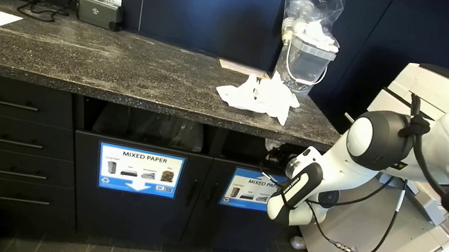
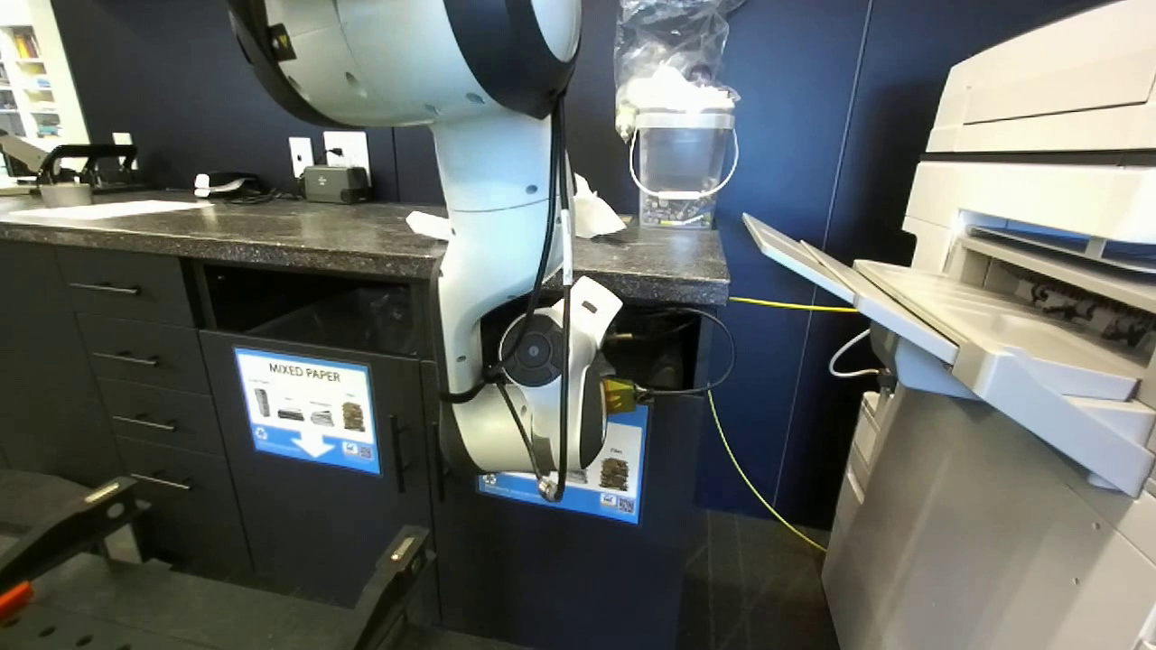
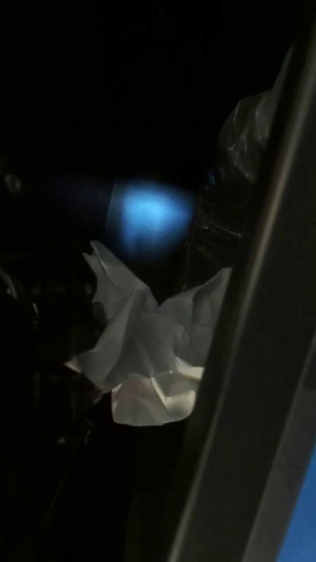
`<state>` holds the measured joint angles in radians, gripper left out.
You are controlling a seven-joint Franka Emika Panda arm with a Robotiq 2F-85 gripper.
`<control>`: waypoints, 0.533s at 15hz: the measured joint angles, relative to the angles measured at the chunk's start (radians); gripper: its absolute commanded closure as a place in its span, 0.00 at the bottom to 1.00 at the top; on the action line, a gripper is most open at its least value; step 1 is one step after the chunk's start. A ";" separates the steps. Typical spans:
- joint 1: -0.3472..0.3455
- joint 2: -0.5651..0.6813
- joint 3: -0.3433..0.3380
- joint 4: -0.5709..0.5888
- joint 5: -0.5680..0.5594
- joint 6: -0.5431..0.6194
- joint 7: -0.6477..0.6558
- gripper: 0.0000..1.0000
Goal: Put the white piece of paper at the right in the right bin
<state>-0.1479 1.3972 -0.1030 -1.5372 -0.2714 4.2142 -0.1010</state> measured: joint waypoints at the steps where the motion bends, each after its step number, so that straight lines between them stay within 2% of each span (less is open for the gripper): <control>1: -0.002 0.017 0.003 0.023 0.000 0.000 0.003 0.98; 2: -0.004 0.032 0.007 0.042 -0.004 0.000 0.007 0.67; 3: -0.005 0.045 0.009 0.058 -0.011 0.000 0.017 0.66; 4: -0.005 0.054 0.008 0.069 -0.017 0.000 0.026 0.60; 8: -0.005 0.073 0.007 0.092 -0.036 0.000 0.058 0.30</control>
<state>-0.1533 1.4707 -0.0957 -1.4453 -0.3075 4.2140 -0.0433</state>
